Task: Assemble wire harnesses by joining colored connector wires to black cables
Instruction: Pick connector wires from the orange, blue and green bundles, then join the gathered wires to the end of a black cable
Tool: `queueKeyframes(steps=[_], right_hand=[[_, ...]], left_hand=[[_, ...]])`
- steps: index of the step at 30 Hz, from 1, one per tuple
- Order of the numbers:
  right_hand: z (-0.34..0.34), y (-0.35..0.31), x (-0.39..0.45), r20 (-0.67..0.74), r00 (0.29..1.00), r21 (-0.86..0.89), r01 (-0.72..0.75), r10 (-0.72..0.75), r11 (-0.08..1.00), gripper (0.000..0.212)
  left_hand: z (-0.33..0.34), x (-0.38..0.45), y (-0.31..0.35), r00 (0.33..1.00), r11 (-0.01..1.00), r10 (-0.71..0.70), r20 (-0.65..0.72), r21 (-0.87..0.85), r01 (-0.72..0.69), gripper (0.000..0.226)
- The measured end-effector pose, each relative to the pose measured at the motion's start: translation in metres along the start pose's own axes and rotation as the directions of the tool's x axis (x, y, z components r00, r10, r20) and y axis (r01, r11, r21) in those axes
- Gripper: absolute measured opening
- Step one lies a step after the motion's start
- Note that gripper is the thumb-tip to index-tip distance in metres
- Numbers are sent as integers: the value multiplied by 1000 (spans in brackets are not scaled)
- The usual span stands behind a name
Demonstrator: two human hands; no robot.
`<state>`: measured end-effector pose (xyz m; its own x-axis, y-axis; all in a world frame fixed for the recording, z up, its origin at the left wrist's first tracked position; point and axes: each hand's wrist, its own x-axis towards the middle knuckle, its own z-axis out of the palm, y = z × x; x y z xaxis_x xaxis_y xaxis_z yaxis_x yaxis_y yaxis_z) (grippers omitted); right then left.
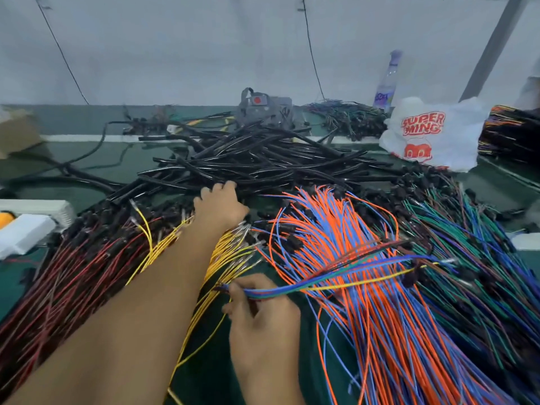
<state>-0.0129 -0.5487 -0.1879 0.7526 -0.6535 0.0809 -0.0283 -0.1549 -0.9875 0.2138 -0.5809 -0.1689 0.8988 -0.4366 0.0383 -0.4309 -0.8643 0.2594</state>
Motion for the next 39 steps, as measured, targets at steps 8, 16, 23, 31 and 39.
queueKeyframes(steps=[8, 16, 23, 31, 39], right_hand=[[0, -1, 1, 18, 999, -26, 30, -29, 999, 37], [0, 0, -2, -26, 996, 29, 87, -87, 996, 36], [2, 2, -5, -52, 995, 66, 92, -89, 994, 29], [-6, 2, -8, -52, 997, 149, 63, -56, 987, 19], [-10, 0, -9, -59, 997, 166, 68, -59, 984, 19]], left_hand=[[-7, -3, -5, 980, 972, 14, -201, -225, -60, 23], [-93, -50, 0, 876, 845, 163, -454, -394, -361, 20], [-115, -150, -63, 915, 282, -68, -397, -888, -365, 13], [-90, -216, -90, 927, -303, -376, -17, -943, -140, 9], [-119, -248, -96, 548, 682, -266, -793, -556, -475, 10]])
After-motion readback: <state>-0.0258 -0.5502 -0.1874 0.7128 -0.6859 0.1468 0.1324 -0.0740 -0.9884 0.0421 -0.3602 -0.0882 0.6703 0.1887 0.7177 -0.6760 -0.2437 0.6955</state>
